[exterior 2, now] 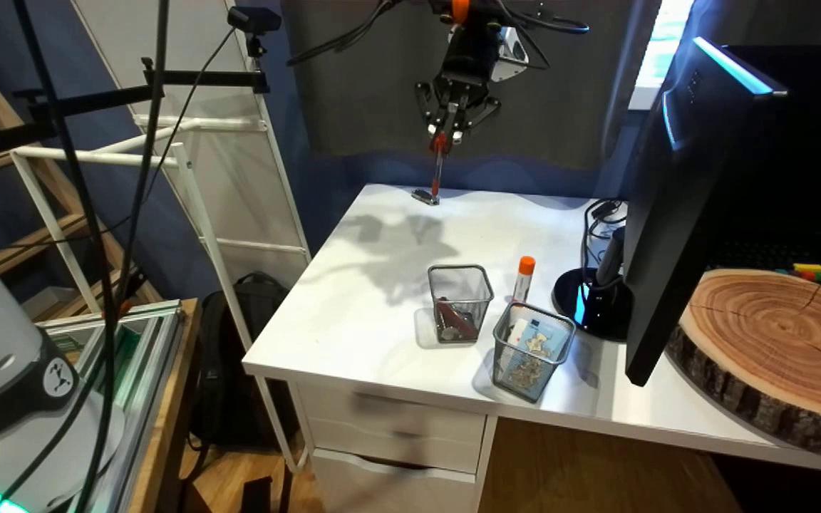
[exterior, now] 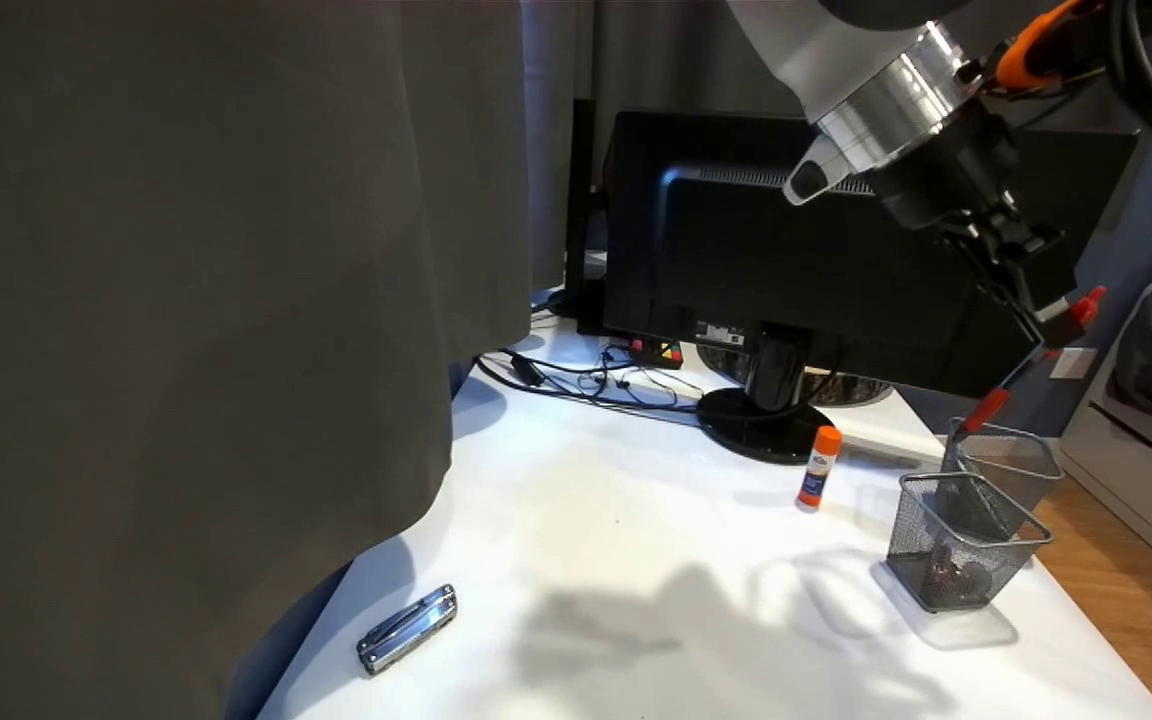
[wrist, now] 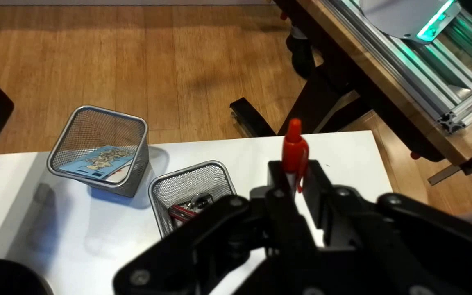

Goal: Put the pen in the basket on the left

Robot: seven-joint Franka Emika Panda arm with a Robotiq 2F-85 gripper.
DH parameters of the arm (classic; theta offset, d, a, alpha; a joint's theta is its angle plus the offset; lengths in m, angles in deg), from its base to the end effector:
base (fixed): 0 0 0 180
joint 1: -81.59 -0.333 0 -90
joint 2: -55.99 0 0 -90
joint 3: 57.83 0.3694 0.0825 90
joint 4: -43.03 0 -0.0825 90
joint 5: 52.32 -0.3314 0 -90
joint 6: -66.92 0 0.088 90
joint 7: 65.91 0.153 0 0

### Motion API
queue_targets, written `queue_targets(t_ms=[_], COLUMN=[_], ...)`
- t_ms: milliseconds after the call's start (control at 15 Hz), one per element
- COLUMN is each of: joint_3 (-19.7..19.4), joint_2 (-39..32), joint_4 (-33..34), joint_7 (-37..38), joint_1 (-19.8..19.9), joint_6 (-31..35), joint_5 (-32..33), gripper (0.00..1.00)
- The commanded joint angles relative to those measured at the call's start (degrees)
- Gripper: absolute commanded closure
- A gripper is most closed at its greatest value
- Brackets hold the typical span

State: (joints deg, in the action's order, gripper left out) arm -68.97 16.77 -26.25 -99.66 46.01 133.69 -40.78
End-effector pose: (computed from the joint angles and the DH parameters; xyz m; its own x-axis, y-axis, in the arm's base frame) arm 0.5507 0.2463 0.3803 0.3499 0.6217 -0.7007 0.8166 -0.5690 -0.0971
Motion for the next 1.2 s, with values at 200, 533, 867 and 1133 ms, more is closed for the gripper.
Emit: queue_targets(t_ms=[200,533,867,1133], joint_3=[13.7,17.2,16.7,17.6], joint_2=[-5.9,-9.6,-10.9,-13.4], joint_4=[4.4,2.3,2.2,3.9], joint_7=[3.7,5.5,8.0,8.1], joint_1=[7.7,11.8,14.5,15.4], joint_6=[-2.5,-5.3,-4.7,-3.9], joint_5=[9.3,13.6,16.6,16.3], gripper=[0.96,0.96,0.96,0.52])
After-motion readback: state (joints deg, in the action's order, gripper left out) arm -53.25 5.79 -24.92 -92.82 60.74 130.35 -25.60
